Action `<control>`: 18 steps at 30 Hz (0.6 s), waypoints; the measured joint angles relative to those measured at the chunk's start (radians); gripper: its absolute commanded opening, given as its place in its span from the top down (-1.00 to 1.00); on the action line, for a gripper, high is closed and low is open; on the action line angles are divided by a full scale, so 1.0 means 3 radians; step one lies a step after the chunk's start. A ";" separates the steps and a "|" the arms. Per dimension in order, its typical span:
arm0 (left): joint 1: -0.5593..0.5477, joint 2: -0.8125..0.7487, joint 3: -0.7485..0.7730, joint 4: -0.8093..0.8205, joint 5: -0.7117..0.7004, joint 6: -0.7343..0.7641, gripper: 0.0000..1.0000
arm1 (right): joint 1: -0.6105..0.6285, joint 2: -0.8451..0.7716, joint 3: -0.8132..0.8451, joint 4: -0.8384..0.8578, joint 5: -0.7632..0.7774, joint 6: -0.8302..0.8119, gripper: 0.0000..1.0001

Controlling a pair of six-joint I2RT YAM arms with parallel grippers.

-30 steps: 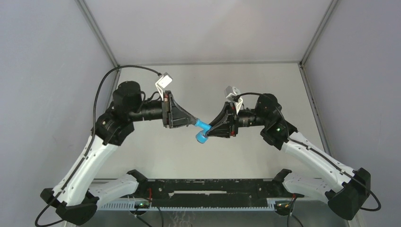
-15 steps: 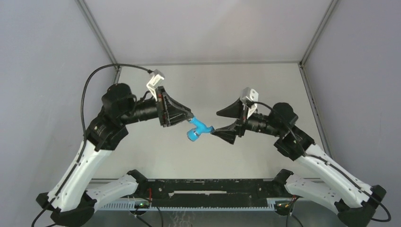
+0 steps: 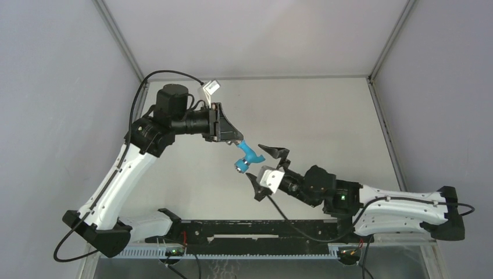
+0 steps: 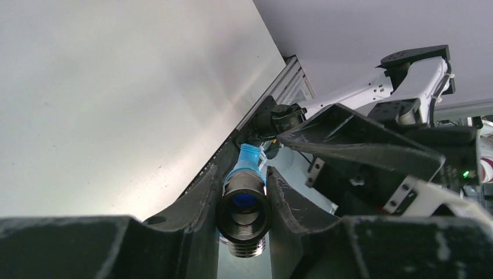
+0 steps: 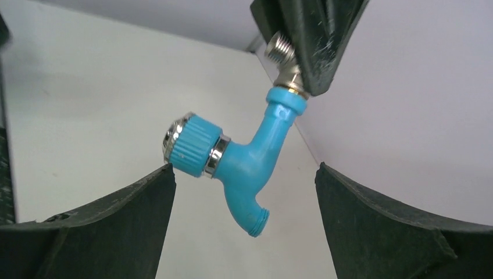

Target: Install the water faucets

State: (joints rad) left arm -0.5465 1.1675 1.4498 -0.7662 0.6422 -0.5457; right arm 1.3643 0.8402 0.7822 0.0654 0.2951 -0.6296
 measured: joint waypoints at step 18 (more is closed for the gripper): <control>0.0106 0.0084 0.0003 0.0004 0.0245 -0.0254 1.00 | 0.0504 0.0882 -0.0416 0.1386 0.1319 -0.1642 -0.29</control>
State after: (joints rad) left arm -0.5148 1.1927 1.4506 -0.7650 0.7158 -0.6220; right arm 1.5154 1.1049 0.6575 0.4812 0.6907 -1.1221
